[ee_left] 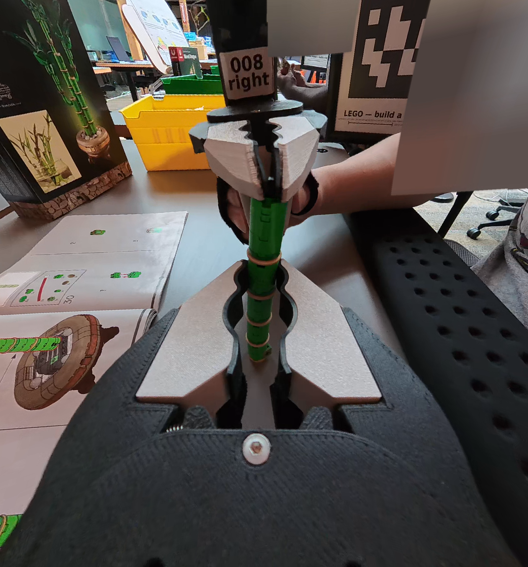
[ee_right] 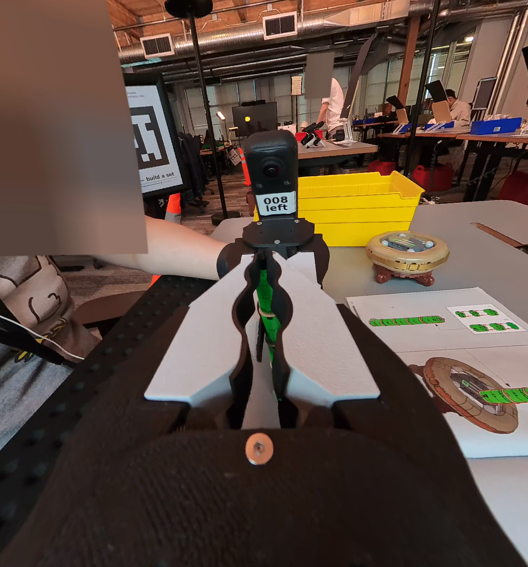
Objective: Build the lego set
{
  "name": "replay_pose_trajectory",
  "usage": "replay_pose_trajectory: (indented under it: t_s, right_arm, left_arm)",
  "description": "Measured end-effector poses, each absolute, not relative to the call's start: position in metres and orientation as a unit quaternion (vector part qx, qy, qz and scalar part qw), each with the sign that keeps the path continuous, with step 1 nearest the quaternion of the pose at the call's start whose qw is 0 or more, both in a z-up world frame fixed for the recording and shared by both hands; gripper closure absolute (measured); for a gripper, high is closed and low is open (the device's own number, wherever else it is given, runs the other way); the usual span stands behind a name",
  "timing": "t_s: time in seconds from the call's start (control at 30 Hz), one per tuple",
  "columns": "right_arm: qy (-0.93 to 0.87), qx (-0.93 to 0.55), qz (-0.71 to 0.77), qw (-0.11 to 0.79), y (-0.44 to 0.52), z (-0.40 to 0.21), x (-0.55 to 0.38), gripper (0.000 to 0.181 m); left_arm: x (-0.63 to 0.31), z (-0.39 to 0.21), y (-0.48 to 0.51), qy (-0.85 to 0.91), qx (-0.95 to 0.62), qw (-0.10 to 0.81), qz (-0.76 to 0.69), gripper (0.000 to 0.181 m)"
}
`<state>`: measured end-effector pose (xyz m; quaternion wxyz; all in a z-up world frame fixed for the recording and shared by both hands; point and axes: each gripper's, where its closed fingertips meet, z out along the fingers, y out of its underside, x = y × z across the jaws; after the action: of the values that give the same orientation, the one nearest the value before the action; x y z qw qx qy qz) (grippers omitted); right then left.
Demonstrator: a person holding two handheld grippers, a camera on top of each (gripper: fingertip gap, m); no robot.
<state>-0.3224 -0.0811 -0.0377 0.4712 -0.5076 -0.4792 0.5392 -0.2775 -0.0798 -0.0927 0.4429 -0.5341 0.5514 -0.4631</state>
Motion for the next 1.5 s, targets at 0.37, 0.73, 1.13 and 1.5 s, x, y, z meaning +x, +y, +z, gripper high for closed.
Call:
replay_pose_trajectory:
  t_s: [0.37,0.73,1.13,1.5]
  right_arm:
    - [-0.476,-0.512,0.545,0.463,-0.078,-0.039,-0.321,0.173]
    - [-0.464,-0.518,0.554,0.458,-0.075,-0.038,-0.319,0.174]
    - [-0.466,-0.518,0.553,0.457,-0.075,-0.039,-0.319,0.173]
    - [-0.382,-0.538,0.594,0.461,-0.045,-0.031,-0.312,0.162]
  left_arm:
    - [-0.277,-0.093,-0.079,0.55,-0.536,0.439,-0.466,0.165]
    - [-0.276,-0.093,-0.078,0.546,-0.54,0.44,-0.466,0.165]
    - [-0.276,-0.093,-0.077,0.545,-0.541,0.436,-0.469,0.165]
    - [-0.277,-0.093,-0.062,0.501,-0.588,0.399,-0.494,0.165]
